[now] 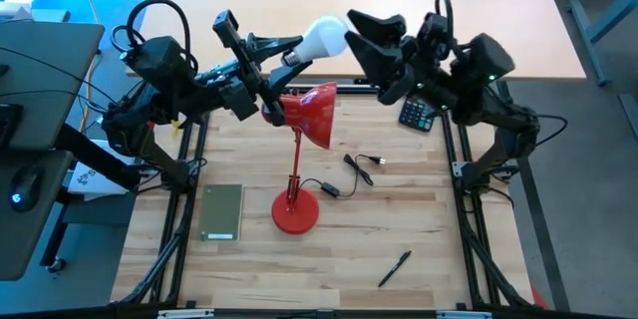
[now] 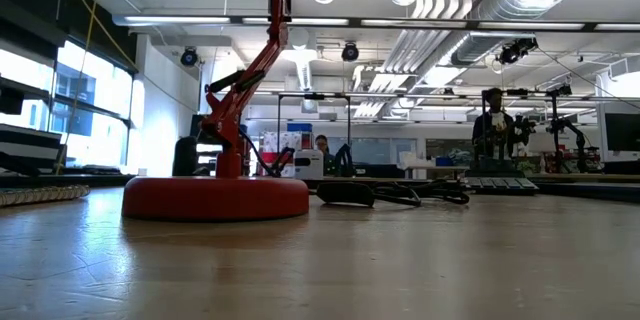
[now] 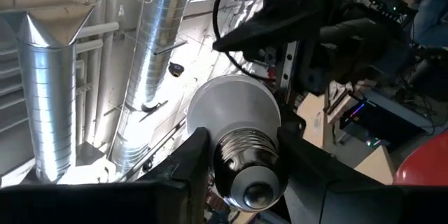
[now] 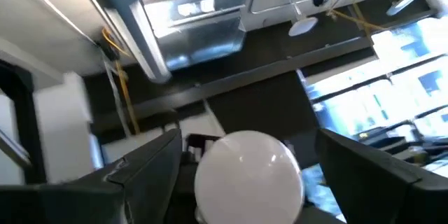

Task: Screw lightbulb
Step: Insert the white lightbulb into the red lamp

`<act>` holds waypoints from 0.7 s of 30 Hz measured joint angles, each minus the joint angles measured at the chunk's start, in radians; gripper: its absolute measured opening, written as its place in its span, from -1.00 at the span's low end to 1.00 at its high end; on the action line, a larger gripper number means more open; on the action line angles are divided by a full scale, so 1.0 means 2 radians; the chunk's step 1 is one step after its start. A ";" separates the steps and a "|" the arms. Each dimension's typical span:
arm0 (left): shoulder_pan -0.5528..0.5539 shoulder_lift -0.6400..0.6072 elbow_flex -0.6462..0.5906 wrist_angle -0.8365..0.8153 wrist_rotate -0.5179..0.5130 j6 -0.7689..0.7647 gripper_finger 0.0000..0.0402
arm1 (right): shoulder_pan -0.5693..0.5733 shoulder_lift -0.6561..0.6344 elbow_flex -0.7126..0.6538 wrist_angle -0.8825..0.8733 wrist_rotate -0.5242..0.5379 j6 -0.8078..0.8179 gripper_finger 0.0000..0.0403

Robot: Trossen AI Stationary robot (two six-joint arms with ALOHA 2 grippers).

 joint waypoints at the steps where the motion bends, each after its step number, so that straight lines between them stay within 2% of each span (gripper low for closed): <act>1: 0.000 0.000 0.000 0.001 -0.004 0.000 -0.39 | 0.000 -0.006 0.000 -0.014 0.000 -0.004 0.59; 4: -0.001 0.000 0.000 0.013 -0.013 -0.008 -0.39 | 0.000 -0.028 0.000 -0.065 0.001 -0.009 0.59; 9: -0.003 -0.004 0.025 -0.006 -0.014 -0.091 -0.39 | 0.000 -0.063 0.000 -0.163 -0.030 0.020 0.59; 12: -0.005 -0.006 0.052 -0.021 0.007 -0.119 -0.39 | 0.000 -0.076 0.000 -0.181 -0.031 0.029 0.60; 16: -0.015 -0.020 0.051 -0.021 0.063 -0.188 -0.39 | 0.000 -0.084 0.000 -0.183 -0.048 0.038 0.60; 18: -0.015 -0.026 0.051 -0.050 0.087 -0.241 -0.39 | 0.000 -0.083 0.000 -0.189 -0.063 0.042 0.60; 21: -0.024 -0.039 0.051 -0.111 0.086 -0.298 -0.39 | 0.000 -0.081 0.000 -0.214 -0.091 0.031 0.60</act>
